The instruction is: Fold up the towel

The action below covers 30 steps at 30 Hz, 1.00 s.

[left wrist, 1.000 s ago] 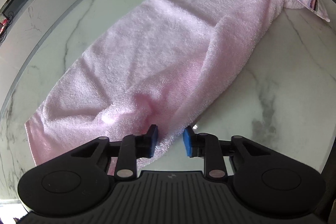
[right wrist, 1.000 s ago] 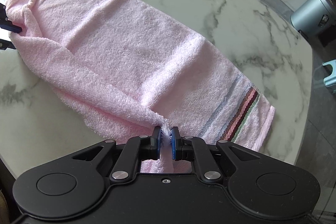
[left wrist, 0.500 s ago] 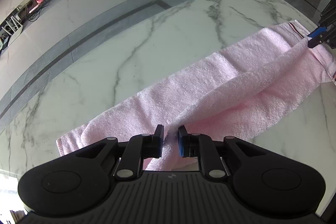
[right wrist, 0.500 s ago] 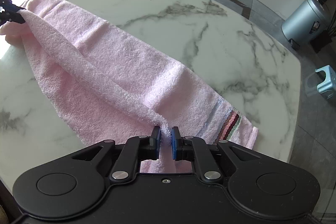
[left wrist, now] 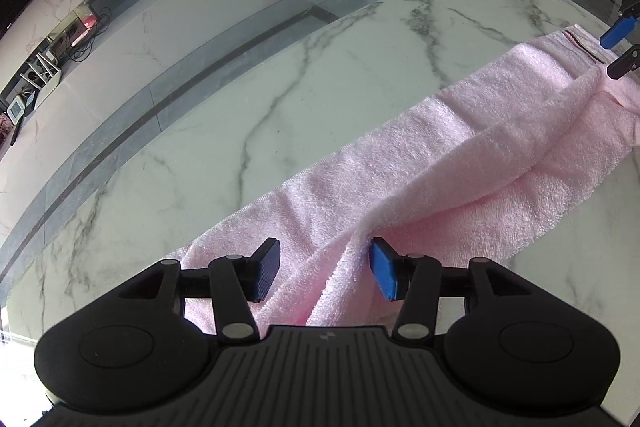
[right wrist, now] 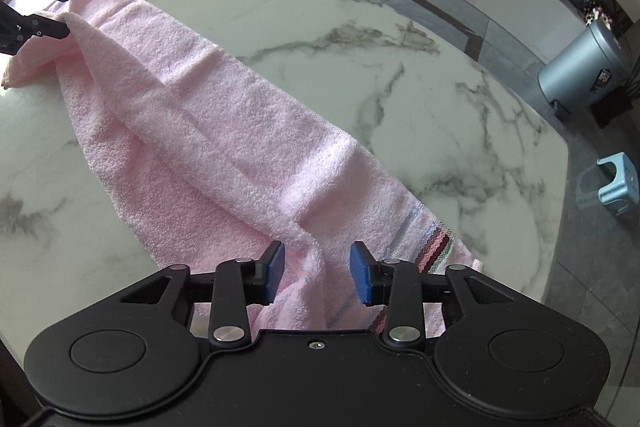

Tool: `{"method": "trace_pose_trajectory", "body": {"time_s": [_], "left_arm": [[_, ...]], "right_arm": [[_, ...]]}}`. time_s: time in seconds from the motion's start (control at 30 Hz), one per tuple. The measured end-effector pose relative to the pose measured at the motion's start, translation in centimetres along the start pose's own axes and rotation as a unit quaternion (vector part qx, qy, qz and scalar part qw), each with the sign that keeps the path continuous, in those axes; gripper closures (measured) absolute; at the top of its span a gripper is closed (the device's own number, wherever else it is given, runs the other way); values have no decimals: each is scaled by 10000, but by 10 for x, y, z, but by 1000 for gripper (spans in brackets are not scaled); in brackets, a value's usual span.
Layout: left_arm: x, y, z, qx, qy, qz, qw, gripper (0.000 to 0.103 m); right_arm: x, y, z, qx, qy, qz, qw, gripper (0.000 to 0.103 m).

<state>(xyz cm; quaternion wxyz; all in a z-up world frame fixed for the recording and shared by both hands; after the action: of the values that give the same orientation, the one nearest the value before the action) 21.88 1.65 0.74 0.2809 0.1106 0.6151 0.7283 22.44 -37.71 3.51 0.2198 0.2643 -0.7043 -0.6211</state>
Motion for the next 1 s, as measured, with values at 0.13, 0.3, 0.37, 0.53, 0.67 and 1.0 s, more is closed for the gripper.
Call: {"method": "trace_pose_trajectory", "body": {"time_s": [0.13, 0.3, 0.37, 0.53, 0.67, 1.0], "left_arm": [[21, -7, -2, 1, 23, 106, 9999, 55], [50, -8, -3, -198, 73, 106, 9997, 55], [60, -5, 1, -230, 164, 76, 9996, 55], [78, -1, 5, -176, 240, 124, 9995, 55], [89, 0, 0, -239, 152, 185, 9994, 55], [101, -14, 10, 225, 643, 285, 9973, 55]], "right_arm": [[17, -12, 7, 253, 67, 203, 9995, 59], [40, -8, 10, 283, -90, 148, 9995, 59], [48, 0, 16, 308, -74, 16, 9995, 58], [63, 3, 37, 85, 110, 36, 9999, 57], [70, -15, 46, 240, 160, 274, 9992, 57], [77, -33, 40, -8, -130, 398, 9991, 59]]}}
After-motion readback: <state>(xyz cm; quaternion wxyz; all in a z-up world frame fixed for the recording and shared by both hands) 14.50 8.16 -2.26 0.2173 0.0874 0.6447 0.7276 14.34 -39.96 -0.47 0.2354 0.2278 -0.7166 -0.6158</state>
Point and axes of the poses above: each gripper's, at about its wrist camera, not at the fingertips, and y roughly against the way its jaws point, z to its left, x to its underside, the point moved 3 cm from there along -y, roughly the way its jaws point, and after that the axes turned 15 degrees about z, right-handed, at the moved point
